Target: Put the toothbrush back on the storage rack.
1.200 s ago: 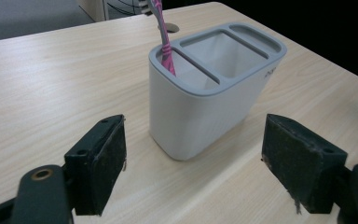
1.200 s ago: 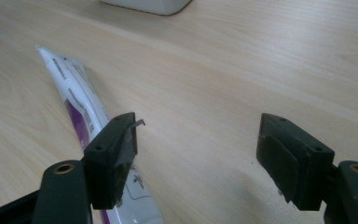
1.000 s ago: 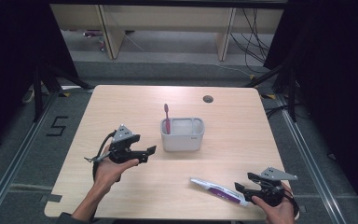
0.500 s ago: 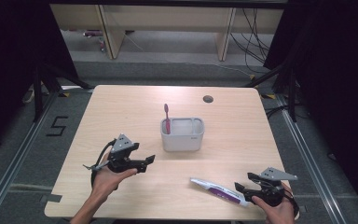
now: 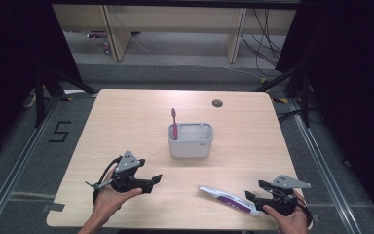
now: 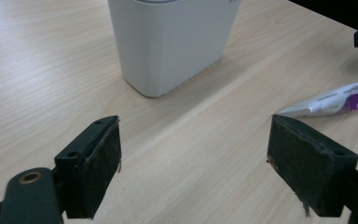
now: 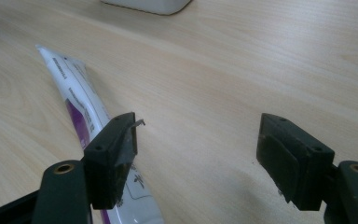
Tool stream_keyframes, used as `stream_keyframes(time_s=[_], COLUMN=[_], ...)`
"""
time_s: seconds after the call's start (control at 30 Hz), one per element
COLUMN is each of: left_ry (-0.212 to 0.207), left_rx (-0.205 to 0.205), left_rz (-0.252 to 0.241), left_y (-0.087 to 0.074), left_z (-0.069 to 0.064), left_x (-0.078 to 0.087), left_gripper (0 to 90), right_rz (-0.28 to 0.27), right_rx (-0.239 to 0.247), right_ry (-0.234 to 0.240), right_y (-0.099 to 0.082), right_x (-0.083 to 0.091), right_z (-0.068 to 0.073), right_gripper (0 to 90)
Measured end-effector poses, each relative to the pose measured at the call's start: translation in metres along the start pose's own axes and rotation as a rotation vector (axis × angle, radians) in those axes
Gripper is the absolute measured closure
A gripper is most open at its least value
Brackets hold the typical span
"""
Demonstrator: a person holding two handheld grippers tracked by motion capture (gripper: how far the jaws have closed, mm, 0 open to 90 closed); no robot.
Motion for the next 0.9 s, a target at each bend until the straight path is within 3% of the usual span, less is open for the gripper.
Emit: stream_keyframes(time_s=[0.13, 0.2, 0.27, 0.37, 0.6, 0.7, 0.8, 0.83, 0.9], left_ry=[-0.002, -0.005, 0.001, 0.003, 0.0, -0.004, 0.003, 0.005, 0.006], left_rx=[-0.004, -0.007, -0.029, -0.023, -0.055, -0.045, -0.043, -0.052, -0.059], left_rz=[0.007, 0.005, 0.009, 0.008, 0.033, 0.035, 0.043, 0.055, 0.058], left_y=[-0.005, -0.007, -0.012, -0.014, -0.029, -0.035, -0.041, -0.043, -0.044], left_z=[-0.002, -0.003, -0.004, -0.006, -0.011, -0.013, -0.012, -0.011, -0.01], left_x=[0.003, 0.005, 0.009, 0.011, 0.017, 0.019, 0.022, 0.024, 0.025], left_gripper=[17.1, 17.1, 17.1, 17.2, 17.1, 17.1, 17.1, 17.1, 17.1], right_rz=[-0.005, -0.006, -0.006, 0.0, -0.006, -0.004, 0.005, -0.001, 0.0], right_rx=[0.004, 0.008, 0.005, 0.005, -0.002, 0.008, -0.033, 0.006, 0.005], right_ry=[-0.001, 0.024, 0.019, -0.008, 0.025, -0.001, 0.013, 0.0, 0.0], right_y=[0.001, 0.001, 0.001, 0.001, 0.001, 0.001, -0.001, 0.001, 0.001], right_x=[0.0, -0.001, -0.001, 0.002, -0.001, 0.001, 0.001, 0.001, 0.001], right_z=[0.0, 0.001, 0.002, 0.0, 0.002, 0.0, 0.003, -0.001, -0.001], right_gripper=[29.6, 29.6, 29.6, 29.6, 29.6, 29.6, 29.5, 29.5, 29.5])
Point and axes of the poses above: each handheld gripper's, and its own axes: x roughly backward along the jaws, y roughly out of its top, z roughly to its left, the point moved 9 cm from there along -x, roughly forward along the jaws, and after that the axes turned 10 degrees about y, right-handed, at the moved point
